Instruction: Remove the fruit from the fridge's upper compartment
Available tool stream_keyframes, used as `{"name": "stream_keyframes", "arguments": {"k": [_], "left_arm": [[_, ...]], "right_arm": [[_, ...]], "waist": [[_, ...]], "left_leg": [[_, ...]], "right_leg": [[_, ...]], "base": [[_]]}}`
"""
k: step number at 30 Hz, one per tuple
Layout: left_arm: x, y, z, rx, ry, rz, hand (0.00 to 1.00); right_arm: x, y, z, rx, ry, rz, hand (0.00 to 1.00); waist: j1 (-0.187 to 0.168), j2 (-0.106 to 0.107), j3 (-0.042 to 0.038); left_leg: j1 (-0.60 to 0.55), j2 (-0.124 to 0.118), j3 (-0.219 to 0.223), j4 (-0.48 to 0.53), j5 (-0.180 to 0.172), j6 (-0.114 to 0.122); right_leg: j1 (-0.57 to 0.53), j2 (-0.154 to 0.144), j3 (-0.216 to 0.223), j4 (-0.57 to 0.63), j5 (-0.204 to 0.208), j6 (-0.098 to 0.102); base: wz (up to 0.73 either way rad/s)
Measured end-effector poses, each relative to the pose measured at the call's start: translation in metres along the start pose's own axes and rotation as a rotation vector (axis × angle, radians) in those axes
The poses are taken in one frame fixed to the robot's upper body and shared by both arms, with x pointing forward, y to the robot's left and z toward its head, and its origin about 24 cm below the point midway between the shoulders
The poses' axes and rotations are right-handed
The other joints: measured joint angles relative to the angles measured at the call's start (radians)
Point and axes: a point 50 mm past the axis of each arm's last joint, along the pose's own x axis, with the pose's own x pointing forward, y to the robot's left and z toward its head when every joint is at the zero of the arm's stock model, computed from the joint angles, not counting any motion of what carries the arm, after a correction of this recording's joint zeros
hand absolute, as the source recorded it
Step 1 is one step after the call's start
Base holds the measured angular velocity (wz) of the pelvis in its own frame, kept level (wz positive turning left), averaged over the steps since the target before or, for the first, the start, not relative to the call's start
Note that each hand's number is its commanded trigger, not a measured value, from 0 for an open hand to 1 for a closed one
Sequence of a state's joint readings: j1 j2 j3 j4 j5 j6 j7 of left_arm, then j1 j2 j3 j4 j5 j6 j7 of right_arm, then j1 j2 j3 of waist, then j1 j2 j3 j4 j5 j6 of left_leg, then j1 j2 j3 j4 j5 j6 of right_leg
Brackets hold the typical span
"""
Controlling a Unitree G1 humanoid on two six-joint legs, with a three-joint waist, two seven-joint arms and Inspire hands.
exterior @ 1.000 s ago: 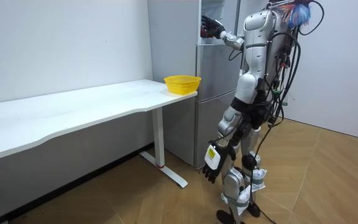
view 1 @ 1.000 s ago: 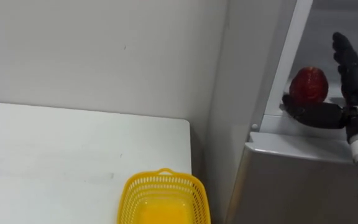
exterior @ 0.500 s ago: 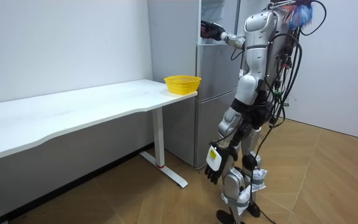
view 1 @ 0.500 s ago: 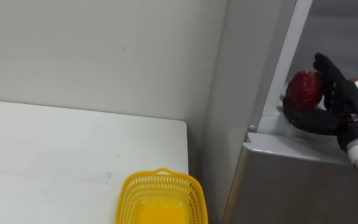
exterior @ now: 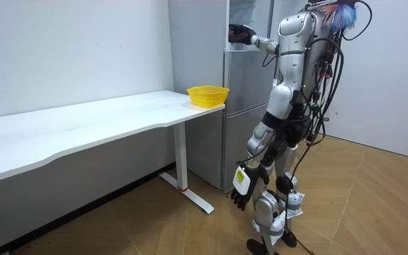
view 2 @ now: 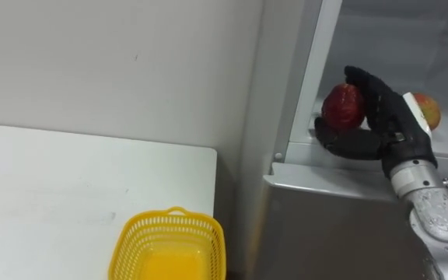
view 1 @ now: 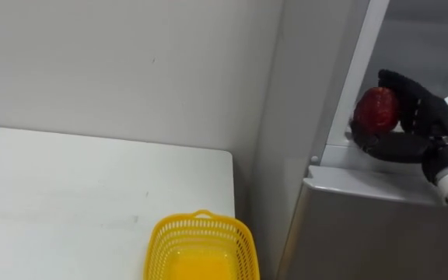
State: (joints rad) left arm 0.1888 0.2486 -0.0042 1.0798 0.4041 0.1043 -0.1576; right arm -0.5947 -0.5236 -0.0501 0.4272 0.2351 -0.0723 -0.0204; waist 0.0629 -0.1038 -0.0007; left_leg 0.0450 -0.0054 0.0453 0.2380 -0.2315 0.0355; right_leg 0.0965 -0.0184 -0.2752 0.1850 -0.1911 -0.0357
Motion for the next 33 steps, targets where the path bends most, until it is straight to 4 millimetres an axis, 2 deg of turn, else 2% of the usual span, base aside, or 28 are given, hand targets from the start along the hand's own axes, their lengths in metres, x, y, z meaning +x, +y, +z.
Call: {"name": "stream_keyframes", "arguments": {"k": [22,29,33], "left_arm": [[0.0,0.001,-0.001,0.002,0.012,0.003,0.0],[0.0,0.001,-0.001,0.009,0.017,0.017,0.0],[0.0,-0.001,0.0,0.005,0.016,0.013,0.0]], "right_arm": [[0.004,0.004,0.008,-0.005,-0.026,0.004,1.0],[0.004,0.008,0.014,-0.014,-0.047,0.007,1.0],[-0.002,0.013,0.024,-0.005,-0.097,0.014,1.0]], "waist": [[0.002,0.001,0.0006],[-0.002,0.015,0.0049],[-0.004,0.029,-0.0022]], "left_leg": [[0.002,0.002,-0.002,-0.002,0.0,0.0],[0.006,0.002,0.0,-0.004,0.0,0.0],[0.002,0.003,0.009,-0.009,0.0,-0.001]], "right_leg": [[0.001,0.002,-0.002,0.004,0.0,0.0],[0.002,0.001,0.0,0.005,0.001,-0.001],[-0.008,0.001,0.002,0.005,0.001,-0.001]], "base": [[0.0],[-0.01],[-0.06]]}}
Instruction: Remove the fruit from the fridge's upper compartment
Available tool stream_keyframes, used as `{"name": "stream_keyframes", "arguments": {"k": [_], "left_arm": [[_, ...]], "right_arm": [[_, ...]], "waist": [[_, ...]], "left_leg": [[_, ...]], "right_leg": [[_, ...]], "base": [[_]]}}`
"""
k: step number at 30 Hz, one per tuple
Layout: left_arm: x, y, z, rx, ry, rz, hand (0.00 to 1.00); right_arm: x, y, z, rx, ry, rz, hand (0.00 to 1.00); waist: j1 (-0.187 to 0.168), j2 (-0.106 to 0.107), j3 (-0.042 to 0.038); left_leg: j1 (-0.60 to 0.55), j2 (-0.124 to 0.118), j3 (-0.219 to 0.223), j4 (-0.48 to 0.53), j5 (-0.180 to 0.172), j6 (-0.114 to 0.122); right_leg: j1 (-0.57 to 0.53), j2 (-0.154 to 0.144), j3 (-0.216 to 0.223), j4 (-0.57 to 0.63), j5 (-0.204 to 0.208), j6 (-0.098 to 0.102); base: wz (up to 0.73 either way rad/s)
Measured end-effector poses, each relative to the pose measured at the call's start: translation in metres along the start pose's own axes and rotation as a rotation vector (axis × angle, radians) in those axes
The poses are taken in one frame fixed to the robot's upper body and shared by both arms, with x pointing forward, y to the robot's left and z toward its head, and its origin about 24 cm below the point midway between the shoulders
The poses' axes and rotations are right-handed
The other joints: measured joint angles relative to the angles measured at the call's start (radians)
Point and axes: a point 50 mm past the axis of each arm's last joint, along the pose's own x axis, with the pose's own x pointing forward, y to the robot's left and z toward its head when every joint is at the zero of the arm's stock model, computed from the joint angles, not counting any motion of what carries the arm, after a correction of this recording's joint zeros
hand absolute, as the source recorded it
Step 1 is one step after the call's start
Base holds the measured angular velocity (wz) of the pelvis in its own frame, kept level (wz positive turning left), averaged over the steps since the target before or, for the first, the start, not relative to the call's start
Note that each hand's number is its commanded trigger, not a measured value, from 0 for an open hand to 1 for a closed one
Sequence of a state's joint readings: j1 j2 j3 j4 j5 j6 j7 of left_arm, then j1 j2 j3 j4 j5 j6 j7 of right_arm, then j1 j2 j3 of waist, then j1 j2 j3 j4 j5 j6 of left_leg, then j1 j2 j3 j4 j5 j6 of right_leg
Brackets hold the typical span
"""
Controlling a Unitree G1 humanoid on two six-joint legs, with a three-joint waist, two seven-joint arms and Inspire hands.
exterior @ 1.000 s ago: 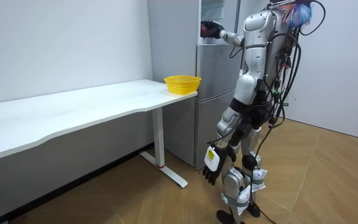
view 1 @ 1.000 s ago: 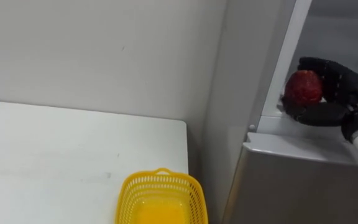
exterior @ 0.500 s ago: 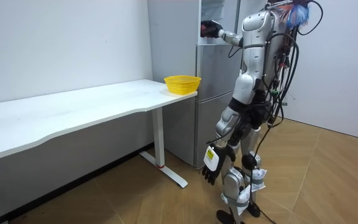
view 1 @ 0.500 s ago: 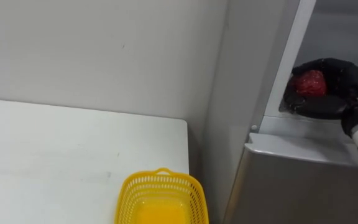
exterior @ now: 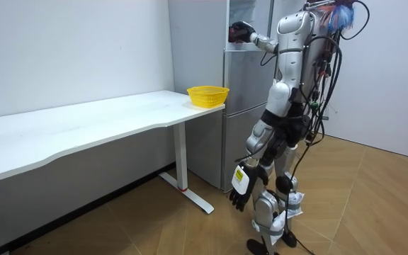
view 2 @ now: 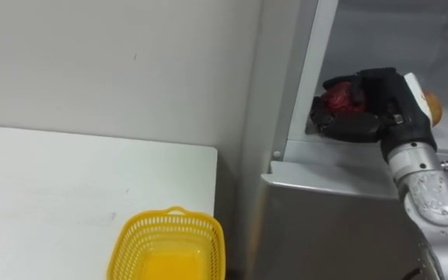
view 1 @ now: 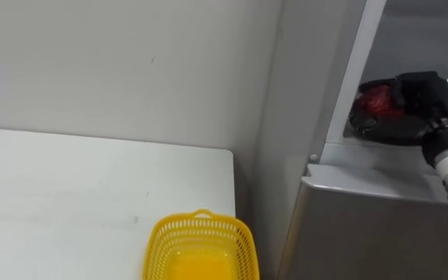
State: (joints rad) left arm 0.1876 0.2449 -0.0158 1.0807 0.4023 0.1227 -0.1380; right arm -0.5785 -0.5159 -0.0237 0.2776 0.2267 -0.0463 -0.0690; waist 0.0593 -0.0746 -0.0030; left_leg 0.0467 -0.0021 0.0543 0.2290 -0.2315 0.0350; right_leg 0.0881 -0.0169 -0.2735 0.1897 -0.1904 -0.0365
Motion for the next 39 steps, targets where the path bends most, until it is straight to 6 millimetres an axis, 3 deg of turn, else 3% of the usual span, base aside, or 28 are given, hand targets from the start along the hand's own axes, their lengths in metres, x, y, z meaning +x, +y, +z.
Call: {"name": "stream_keyframes", "arguments": {"k": [4,13,20,29,39], "left_arm": [[0.0,0.0,0.001,-0.001,-0.003,0.01,0.0],[0.0,-0.001,0.003,-0.009,-0.025,0.021,0.0],[0.001,-0.008,0.005,-0.014,-0.039,0.005,0.0],[0.001,-0.02,-0.002,-0.015,-0.027,-0.012,0.0],[0.001,-0.023,-0.002,-0.007,-0.047,-0.027,0.0]], "right_arm": [[-0.007,0.006,0.005,0.026,-0.029,-0.011,1.0],[-0.025,0.019,0.018,0.029,-0.1,0.02,1.0],[-0.05,0.037,0.053,0.098,-0.264,0.079,1.0],[-0.082,0.045,0.08,0.167,-0.401,0.107,1.0],[-0.098,0.06,0.108,0.037,-0.585,0.176,1.0]], "waist": [[0.0,0.008,-0.0037],[-0.001,0.013,0.0005],[-0.005,0.022,0.0022],[-0.016,0.043,-0.0054],[-0.026,0.04,-0.005]], "left_leg": [[0.003,0.001,0.003,0.003,0.002,-0.002],[0.01,0.006,0.026,0.003,0.002,-0.003],[0.016,0.006,0.029,-0.012,0.002,-0.003],[0.02,0.005,0.03,-0.026,0.002,-0.002],[0.032,0.008,0.052,-0.033,0.002,-0.003]], "right_leg": [[-0.002,0.001,0.0,0.0,0.0,0.0],[-0.006,0.003,0.012,0.0,0.001,-0.001],[-0.003,0.004,0.015,-0.001,0.002,-0.003],[-0.002,0.005,0.022,-0.002,0.003,-0.001],[-0.002,0.009,0.046,-0.001,0.003,-0.002]], "base": [[-0.01],[-0.07],[-0.01],[0.0],[-0.07]]}}
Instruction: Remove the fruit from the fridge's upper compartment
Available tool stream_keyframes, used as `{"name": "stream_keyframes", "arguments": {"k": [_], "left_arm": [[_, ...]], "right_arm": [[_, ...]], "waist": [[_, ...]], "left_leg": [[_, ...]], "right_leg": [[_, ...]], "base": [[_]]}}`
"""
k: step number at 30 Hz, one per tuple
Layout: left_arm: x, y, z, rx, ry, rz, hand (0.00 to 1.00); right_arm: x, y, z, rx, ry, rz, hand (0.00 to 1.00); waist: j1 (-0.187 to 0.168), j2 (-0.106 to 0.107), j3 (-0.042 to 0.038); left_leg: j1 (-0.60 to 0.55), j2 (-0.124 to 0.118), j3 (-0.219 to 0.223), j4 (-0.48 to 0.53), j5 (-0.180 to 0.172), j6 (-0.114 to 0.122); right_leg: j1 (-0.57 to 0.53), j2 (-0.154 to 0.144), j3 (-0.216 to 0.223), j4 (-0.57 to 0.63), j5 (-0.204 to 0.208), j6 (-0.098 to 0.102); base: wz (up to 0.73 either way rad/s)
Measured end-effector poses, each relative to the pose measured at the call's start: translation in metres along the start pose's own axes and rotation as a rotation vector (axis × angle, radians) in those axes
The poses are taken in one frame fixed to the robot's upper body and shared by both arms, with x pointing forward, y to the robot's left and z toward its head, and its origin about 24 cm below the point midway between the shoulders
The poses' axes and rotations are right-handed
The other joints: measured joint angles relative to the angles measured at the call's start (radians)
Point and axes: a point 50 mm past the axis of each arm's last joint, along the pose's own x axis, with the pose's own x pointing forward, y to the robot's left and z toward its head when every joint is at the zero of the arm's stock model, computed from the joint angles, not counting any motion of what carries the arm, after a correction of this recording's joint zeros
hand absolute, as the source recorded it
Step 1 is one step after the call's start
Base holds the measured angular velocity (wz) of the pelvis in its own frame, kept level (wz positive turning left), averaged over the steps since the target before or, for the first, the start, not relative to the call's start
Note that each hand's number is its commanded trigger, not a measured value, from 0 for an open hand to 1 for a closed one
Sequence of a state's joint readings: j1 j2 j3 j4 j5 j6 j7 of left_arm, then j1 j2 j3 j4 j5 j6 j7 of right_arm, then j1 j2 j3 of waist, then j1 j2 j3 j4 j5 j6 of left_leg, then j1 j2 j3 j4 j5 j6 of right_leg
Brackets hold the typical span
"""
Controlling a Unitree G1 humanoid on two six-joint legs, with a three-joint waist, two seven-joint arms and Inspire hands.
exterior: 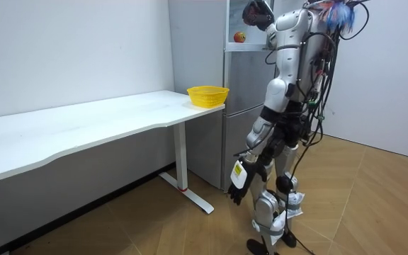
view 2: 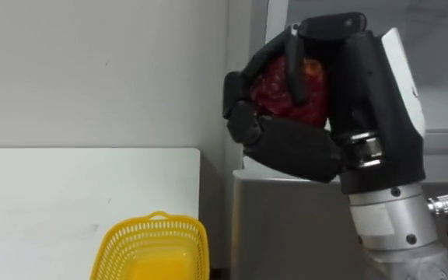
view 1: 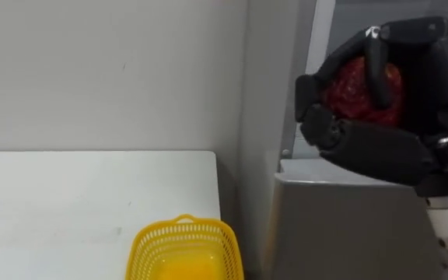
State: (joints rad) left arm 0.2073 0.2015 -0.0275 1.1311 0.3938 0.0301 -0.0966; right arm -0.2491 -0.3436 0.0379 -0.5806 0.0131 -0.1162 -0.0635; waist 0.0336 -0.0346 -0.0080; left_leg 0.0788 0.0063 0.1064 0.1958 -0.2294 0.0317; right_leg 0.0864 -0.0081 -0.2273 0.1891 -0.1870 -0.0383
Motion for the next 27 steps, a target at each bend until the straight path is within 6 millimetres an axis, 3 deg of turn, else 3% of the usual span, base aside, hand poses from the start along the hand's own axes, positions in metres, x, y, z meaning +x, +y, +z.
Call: {"name": "stream_keyframes", "arguments": {"k": [4,5,13,17,21,27], "left_arm": [[0.001,0.003,0.008,0.019,-0.02,-0.001,0.0],[0.001,0.004,0.011,0.026,-0.029,-0.001,0.0],[0.003,0.009,0.023,0.055,-0.053,0.004,0.0],[0.003,0.012,0.024,0.062,-0.057,0.0,0.0],[0.003,0.013,0.031,0.079,-0.071,-0.006,0.0],[0.003,0.018,0.032,0.087,-0.073,-0.012,0.0]], "right_arm": [[0.0,0.009,0.006,-0.061,-0.031,0.049,1.0],[0.0,0.014,0.008,-0.081,-0.043,0.071,1.0],[-0.003,0.043,0.007,-0.15,-0.051,0.207,1.0],[0.001,0.056,-0.006,-0.185,-0.023,0.267,1.0],[-0.001,0.066,-0.026,-0.264,0.047,0.341,1.0],[-0.004,0.078,-0.058,-0.39,0.151,0.452,1.0]], "waist": [[0.007,-0.01,0.0009],[0.011,-0.016,-0.0033],[0.076,-0.03,0.0049],[0.087,-0.044,0.0222],[0.128,-0.056,0.0189],[0.155,-0.07,0.0154]], "left_leg": [[-0.01,0.0,0.0,0.003,0.0,0.0],[-0.016,0.0,0.0,0.004,0.0,0.0],[-0.016,0.0,-0.005,0.007,0.0,0.0],[-0.025,-0.003,-0.029,0.004,0.0,0.0],[-0.037,-0.004,-0.043,0.01,0.001,-0.001],[-0.051,-0.007,-0.067,0.018,0.002,0.0]], "right_leg": [[-0.007,0.0,-0.003,-0.003,0.0,0.0],[-0.015,0.0,-0.003,-0.002,0.0,0.0],[-0.011,-0.002,-0.018,-0.002,0.001,0.0],[-0.011,-0.004,-0.038,0.0,0.001,0.001],[-0.015,-0.006,-0.054,-0.001,0.001,0.001],[-0.018,-0.008,-0.076,-0.002,0.001,0.001]], "base": [[0.0],[0.0],[0.03],[0.14],[0.11],[0.13]]}}
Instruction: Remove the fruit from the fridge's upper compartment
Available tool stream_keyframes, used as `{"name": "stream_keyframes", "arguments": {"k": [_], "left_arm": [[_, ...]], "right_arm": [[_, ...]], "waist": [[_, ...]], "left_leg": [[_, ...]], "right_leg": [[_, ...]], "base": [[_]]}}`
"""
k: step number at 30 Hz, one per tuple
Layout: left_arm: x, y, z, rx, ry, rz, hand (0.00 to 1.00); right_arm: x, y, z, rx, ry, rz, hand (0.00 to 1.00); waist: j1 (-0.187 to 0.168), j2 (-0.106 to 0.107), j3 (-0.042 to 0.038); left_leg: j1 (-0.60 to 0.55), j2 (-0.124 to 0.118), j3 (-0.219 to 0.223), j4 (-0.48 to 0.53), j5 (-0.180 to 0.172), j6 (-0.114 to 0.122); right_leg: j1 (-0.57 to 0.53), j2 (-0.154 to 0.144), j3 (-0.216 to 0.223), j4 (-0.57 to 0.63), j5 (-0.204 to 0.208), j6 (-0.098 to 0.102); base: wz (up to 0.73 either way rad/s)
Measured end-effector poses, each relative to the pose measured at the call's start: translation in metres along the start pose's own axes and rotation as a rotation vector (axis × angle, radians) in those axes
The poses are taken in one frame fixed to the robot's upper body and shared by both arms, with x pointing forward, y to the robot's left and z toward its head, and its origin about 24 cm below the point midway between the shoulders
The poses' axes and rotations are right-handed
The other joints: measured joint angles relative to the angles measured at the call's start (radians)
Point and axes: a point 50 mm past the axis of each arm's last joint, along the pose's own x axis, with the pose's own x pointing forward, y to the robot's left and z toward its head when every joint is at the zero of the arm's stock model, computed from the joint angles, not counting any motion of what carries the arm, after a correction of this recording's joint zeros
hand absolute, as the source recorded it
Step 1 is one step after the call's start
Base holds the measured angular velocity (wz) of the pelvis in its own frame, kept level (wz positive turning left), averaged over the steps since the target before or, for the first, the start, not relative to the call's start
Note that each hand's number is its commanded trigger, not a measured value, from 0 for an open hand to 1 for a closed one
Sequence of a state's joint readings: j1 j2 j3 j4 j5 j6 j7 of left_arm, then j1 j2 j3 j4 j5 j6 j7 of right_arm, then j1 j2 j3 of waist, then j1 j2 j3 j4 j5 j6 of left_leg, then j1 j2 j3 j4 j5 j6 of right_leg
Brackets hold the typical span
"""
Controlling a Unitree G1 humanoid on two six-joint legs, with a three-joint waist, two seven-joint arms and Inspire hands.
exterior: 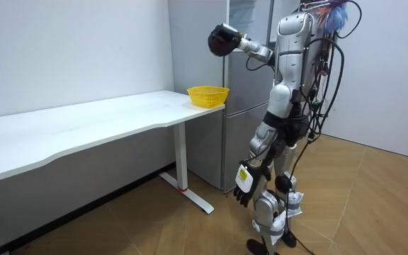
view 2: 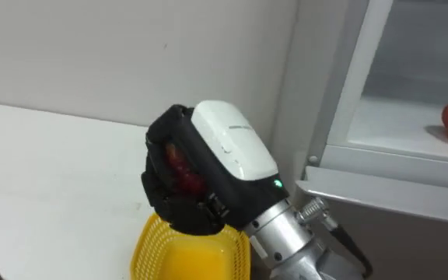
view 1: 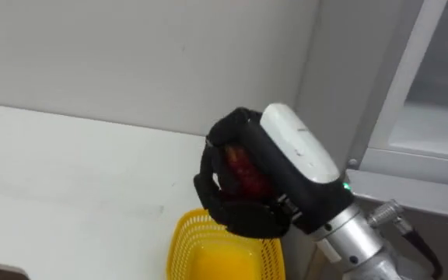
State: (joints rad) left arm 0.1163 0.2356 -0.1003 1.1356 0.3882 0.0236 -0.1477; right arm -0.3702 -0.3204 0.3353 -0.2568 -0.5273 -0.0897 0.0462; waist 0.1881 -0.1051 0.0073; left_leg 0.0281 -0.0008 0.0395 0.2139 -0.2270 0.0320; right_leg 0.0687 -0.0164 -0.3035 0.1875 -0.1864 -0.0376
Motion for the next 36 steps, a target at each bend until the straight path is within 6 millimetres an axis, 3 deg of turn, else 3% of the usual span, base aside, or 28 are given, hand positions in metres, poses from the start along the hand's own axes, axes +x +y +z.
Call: {"name": "stream_keyframes", "arguments": {"k": [7,10,14,19,20,21,22,36], "left_arm": [[0.0,0.002,0.001,0.01,-0.001,0.004,0.0],[0.0,0.003,0.001,0.009,-0.001,0.007,0.0],[0.0,0.006,0.006,0.013,-0.011,0.011,0.0],[0.0,0.007,0.006,0.013,-0.011,0.015,0.0],[0.0,0.007,0.006,0.013,-0.012,0.015,0.0],[0.0,0.006,0.006,0.013,-0.012,0.014,0.0],[0.0,0.006,0.005,0.013,-0.012,0.014,0.0],[0.0,0.006,0.008,0.014,-0.023,-0.014,0.0]], "right_arm": [[-0.004,0.018,-0.027,-0.015,0.118,0.082,1.0],[-0.006,0.026,-0.04,-0.048,0.171,0.122,1.0],[-0.006,0.034,-0.057,-0.057,0.238,0.165,1.0],[-0.009,0.041,-0.066,-0.053,0.273,0.185,1.0],[-0.011,0.044,-0.069,-0.046,0.286,0.198,0.71],[-0.013,0.047,-0.072,-0.044,0.301,0.208,0.21],[-0.014,0.047,-0.073,-0.043,0.306,0.212,0.0],[-0.015,0.049,-0.076,-0.043,0.321,0.219,0.0]], "waist": [[0.034,-0.017,0.01],[0.046,-0.016,0.0107],[0.064,-0.006,0.0179],[0.065,-0.007,0.0171],[0.066,-0.007,0.0168],[0.067,-0.006,0.017],[0.067,-0.006,0.0169],[0.062,0.013,0.0106]], "left_leg": [[-0.004,-0.004,-0.017,0.012,0.0,0.0],[-0.015,-0.006,-0.022,0.02,0.0,0.001],[-0.029,-0.009,-0.027,0.019,0.0,0.002],[-0.041,-0.012,-0.038,0.025,0.006,0.004],[-0.039,-0.012,-0.038,0.026,0.006,0.004],[-0.038,-0.012,-0.037,0.027,0.006,0.004],[-0.037,-0.012,-0.037,0.028,0.006,0.004],[-0.03,-0.013,-0.042,0.023,0.006,0.004]], "right_leg": [[0.001,-0.002,-0.007,-0.002,0.0,0.0],[-0.001,-0.005,-0.014,-0.002,0.0,0.0],[-0.008,-0.009,-0.033,-0.001,-0.001,0.002],[-0.017,-0.013,-0.05,0.001,-0.001,0.002],[-0.015,-0.013,-0.048,0.001,-0.001,0.002],[-0.013,-0.013,-0.047,0.001,-0.001,0.002],[-0.013,-0.013,-0.046,0.001,-0.001,0.002],[0.0,-0.013,-0.049,0.0,-0.001,0.002]], "base": [[0.07],[0.06],[0.04],[0.07],[0.0],[0.0],[0.0],[0.01]]}}
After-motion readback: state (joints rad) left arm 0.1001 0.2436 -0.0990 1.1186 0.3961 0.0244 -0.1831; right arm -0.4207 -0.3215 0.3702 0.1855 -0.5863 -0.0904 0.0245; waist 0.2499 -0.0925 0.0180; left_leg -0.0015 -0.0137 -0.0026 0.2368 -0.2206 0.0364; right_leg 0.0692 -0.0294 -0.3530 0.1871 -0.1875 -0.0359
